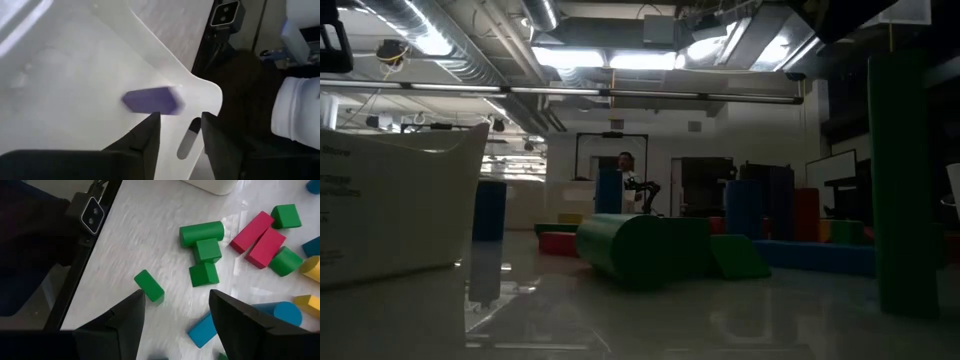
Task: Sort blocks
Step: Put the purple block into the middle white bin, then put the green block into the top right white bin
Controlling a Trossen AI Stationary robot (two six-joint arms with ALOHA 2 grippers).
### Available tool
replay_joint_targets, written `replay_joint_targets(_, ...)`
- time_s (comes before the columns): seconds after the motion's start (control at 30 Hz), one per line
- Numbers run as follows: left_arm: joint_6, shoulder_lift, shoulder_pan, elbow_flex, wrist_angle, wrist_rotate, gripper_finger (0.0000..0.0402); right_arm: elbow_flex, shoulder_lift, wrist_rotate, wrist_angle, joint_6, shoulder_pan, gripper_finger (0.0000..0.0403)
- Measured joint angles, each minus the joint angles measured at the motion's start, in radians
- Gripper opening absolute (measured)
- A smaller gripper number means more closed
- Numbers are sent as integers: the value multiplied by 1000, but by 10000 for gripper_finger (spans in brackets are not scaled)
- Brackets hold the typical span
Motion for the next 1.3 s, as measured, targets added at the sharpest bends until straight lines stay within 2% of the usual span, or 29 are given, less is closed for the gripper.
replay_joint_targets(0.17, 23, 0, 6, 0, -7, -1, 156, 0, 0, -40, 0, -7, 0, 220)
replay_joint_targets(0.4, 100, 0, 5, 0, -6, -1, 159, 0, 3, -52, 8, -96, 0, 220)
replay_joint_targets(0.5, 100, 0, 5, 0, -6, -1, 159, 0, 36, -55, 73, -174, 0, 220)
replay_joint_targets(0.6, 103, 0, 5, 0, -8, -1, 159, 0, 83, -103, 128, -262, 0, 220)
replay_joint_targets(0.73, 137, 0, 5, 0, -8, -4, 159, 0, 130, -106, 152, -314, 0, 220)
replay_joint_targets(1.17, 152, 0, 5, 0, -6, -22, 159, 0, 213, -105, 145, -316, -1, 219)
replay_joint_targets(1.3, 153, 0, 5, 0, -6, -23, 159, 0, 227, -88, 151, -315, -1, 195)
